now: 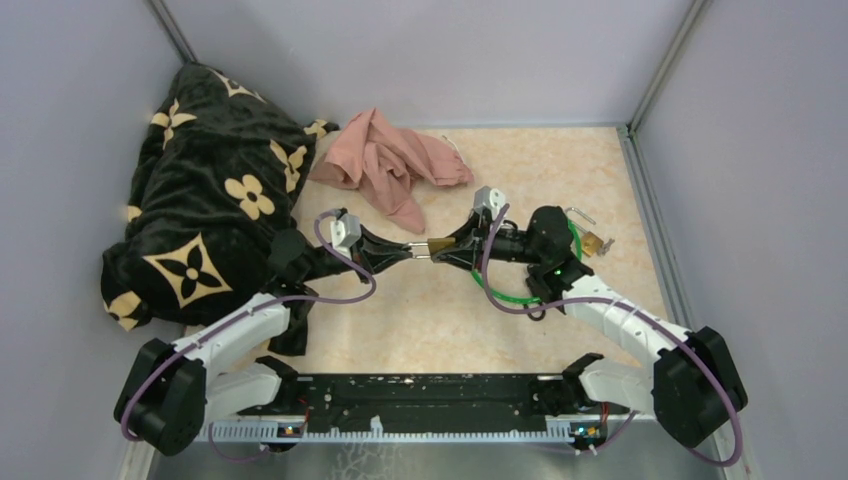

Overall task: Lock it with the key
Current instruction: Lock the lock.

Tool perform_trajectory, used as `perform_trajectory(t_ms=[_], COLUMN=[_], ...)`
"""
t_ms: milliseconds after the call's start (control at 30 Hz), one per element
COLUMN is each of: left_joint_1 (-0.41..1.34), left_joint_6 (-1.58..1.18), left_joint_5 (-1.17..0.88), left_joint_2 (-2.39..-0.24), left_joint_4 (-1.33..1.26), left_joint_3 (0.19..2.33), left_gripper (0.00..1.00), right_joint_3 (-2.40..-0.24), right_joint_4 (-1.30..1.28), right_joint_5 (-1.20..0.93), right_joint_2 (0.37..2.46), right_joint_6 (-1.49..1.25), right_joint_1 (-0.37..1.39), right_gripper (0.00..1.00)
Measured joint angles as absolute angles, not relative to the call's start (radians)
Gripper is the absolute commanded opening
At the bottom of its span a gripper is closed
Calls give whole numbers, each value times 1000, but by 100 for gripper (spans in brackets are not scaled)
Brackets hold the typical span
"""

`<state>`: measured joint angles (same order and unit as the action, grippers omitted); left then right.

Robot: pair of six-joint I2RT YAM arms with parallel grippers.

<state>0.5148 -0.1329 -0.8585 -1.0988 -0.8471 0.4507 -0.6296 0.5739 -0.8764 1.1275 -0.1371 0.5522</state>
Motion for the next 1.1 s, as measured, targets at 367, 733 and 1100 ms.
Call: perform_trajectory(t_ms=[367,733,1100], left_joint_1=[521,525,555], left_joint_6=[-51,-60,-81], left_joint_5=[-936,-1030,-1007], left_joint_2=[-1092,-1092,-1107], left_joint_4=[-695,-670,-748], left_joint_3=[521,557,557], left_gripper=[0,0,0], right_joint_3=[-678,-715,-707], right_joint_4=[367,320,429], right_joint_5=[-933,-1047,-1103], right_joint_2=[1080,1081,1087], right_joint_6=[57,72,-33], right_joint_1=[519,487,468], right_gripper=[0,0,0])
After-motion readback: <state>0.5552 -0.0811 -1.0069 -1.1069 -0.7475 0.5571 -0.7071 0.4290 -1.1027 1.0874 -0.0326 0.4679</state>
